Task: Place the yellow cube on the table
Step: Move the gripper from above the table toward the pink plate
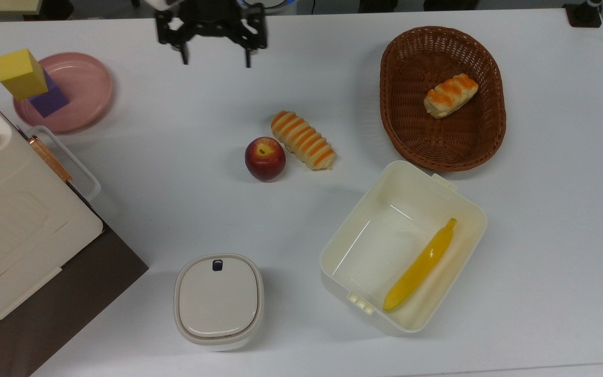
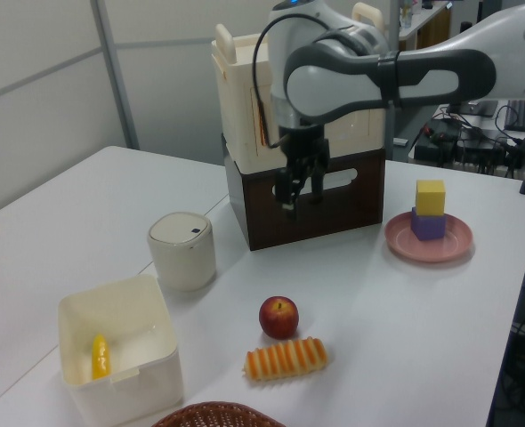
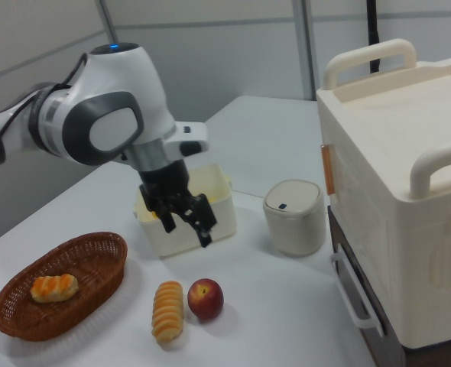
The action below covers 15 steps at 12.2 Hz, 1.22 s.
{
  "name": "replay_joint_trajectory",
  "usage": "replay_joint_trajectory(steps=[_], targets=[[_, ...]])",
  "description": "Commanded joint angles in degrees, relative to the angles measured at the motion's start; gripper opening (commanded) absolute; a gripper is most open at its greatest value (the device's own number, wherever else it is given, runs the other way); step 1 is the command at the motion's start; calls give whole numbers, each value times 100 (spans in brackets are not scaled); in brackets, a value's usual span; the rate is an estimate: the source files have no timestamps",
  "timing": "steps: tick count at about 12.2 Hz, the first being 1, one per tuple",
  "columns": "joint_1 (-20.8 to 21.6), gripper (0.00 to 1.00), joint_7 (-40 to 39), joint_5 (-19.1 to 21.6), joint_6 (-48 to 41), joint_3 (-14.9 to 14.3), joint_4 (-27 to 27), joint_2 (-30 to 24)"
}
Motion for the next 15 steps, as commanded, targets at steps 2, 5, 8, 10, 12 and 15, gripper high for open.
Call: replay_joint_trajectory(steps=[2, 5, 8, 10, 12, 15], targets=[[-1116, 100, -1262, -14, 19, -69, -70, -243], [-1524, 100, -2703, -14, 37, -726, -96, -270], [-1620, 100, -3899, 21, 98, -1500, -122, -130], [-1795, 100, -4463, 48, 412, -1642, -131, 133], [-2077, 100, -4571, 57, 949, -1642, -158, 459], [-2262, 100, -4815, 57, 1503, -1642, -158, 942]])
